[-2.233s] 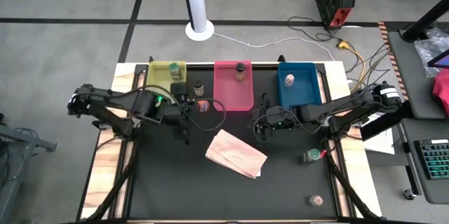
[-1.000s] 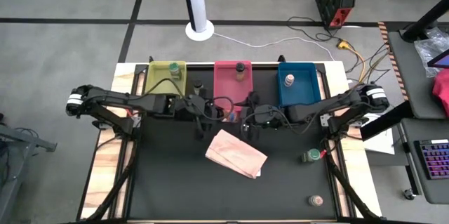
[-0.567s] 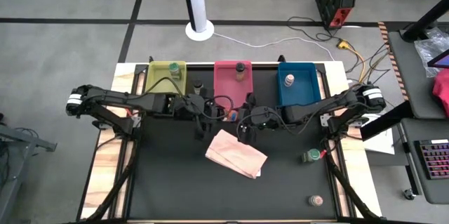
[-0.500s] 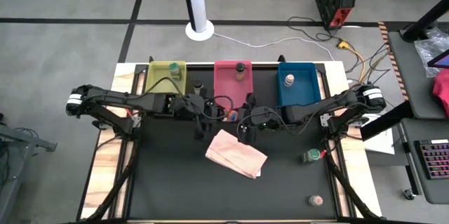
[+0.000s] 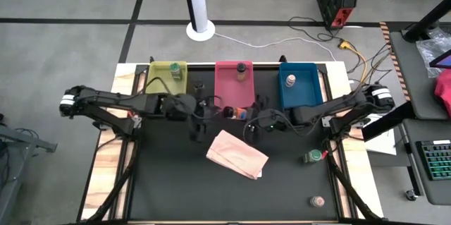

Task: Sort spices by type
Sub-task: Put the bottom black seasoning bottle into the pink bin

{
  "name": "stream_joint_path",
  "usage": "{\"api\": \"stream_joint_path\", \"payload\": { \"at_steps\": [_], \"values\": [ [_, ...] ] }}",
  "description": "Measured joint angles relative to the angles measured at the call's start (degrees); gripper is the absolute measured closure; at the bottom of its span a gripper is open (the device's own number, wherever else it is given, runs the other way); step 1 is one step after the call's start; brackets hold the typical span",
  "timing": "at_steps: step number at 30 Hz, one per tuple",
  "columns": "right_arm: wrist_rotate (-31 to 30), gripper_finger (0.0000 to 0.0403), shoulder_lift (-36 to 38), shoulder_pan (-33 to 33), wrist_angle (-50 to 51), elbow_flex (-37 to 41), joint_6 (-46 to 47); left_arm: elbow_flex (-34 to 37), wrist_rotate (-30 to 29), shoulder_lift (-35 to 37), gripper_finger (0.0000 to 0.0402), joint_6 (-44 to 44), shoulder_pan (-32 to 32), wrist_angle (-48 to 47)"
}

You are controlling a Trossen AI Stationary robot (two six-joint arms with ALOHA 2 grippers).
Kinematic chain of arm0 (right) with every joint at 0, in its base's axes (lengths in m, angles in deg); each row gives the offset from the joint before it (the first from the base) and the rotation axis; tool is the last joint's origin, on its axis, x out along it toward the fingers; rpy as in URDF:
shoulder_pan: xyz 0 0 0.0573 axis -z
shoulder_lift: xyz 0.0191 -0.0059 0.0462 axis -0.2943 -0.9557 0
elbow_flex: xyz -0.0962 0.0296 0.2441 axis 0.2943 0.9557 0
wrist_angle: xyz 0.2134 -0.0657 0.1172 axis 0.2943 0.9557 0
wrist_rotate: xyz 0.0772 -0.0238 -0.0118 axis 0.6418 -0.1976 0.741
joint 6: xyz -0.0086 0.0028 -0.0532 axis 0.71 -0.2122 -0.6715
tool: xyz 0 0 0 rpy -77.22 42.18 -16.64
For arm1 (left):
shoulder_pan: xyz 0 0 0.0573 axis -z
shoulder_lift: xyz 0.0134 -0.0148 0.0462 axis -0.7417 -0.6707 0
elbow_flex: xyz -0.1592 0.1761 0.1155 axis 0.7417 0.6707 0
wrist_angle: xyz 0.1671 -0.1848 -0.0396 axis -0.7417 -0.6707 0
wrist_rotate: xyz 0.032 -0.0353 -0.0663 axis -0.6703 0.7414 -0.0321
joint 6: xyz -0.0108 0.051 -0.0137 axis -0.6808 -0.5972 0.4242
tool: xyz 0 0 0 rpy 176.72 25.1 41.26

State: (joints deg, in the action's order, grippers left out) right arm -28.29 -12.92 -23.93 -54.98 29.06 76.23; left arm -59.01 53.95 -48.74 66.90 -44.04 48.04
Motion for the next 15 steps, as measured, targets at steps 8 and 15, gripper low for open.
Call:
{"api": "stream_joint_path", "payload": {
  "at_steps": [8, 15],
  "values": [
    [-2.3, 0.0227, -0.3, -2.8, -28.3, 11.1, -5.8, 20.8, 4.4, 7.3, 0.0168, 4.4, 1.5, 34.8],
    [-3.5, 0.0227, -3.3, -4.5, -42.8, 12.7, -13.4, 32.9, 4.0, 4.8, 0.0168, 9.0, 1.7, 64.5]
  ]
}}
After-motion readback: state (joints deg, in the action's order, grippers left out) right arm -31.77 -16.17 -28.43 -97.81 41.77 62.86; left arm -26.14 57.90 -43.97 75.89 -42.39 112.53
